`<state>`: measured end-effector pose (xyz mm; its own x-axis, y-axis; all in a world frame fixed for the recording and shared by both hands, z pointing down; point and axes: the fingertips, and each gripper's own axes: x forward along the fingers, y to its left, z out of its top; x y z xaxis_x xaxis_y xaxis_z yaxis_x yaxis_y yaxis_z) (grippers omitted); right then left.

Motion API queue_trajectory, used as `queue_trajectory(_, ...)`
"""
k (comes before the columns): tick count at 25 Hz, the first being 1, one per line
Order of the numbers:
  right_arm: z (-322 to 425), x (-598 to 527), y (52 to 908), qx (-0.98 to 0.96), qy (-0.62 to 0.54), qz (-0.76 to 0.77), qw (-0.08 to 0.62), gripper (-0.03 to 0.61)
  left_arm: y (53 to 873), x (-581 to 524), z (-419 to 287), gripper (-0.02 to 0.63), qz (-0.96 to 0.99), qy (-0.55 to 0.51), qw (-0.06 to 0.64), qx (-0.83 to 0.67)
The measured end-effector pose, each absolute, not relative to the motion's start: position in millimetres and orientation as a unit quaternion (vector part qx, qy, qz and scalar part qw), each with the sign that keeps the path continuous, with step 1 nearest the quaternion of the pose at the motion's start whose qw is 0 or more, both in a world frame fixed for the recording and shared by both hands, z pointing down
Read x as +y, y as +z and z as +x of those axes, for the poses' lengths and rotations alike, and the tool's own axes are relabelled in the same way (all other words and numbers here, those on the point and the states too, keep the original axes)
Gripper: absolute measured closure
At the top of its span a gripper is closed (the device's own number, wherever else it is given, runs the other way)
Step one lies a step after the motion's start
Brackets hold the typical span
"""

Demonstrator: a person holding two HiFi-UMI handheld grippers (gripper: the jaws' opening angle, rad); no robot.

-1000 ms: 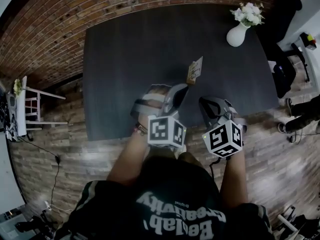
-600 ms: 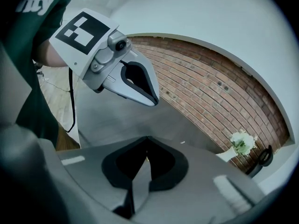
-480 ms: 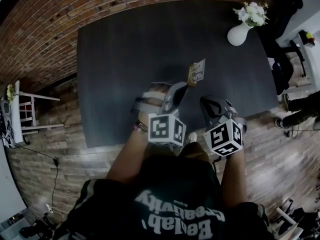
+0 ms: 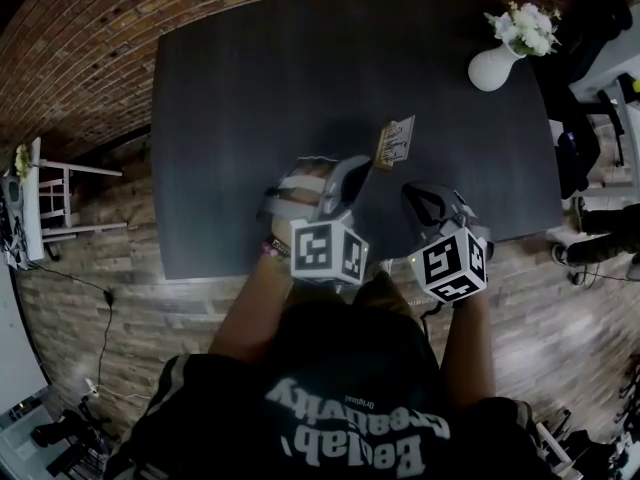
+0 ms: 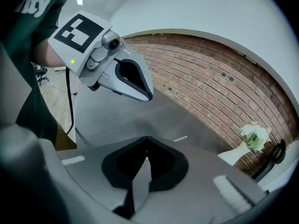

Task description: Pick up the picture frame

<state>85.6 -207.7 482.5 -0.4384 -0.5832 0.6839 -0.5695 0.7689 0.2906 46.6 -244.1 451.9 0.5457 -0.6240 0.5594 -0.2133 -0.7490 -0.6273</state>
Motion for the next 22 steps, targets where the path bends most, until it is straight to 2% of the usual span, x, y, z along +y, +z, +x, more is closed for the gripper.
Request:
queue_trajectory(8, 104, -225, 510, -0.863, 0.01, 0.315, 0.396, 0.571, 481, -255, 64, 0.613, -0.838, -0.427, 0.226, 0.255)
queue_trajectory(15, 111, -240, 533, -0.874, 0.017, 0.293, 0.388, 0.52, 499, -268, 73, 0.613, -0.831, -0.438, 0.216, 0.267)
queue_trajectory(22, 114, -254, 564, -0.881, 0.026, 0.26, 0.395, 0.506, 525, -278, 75, 0.612, -0.825, -0.453, 0.189, 0.28)
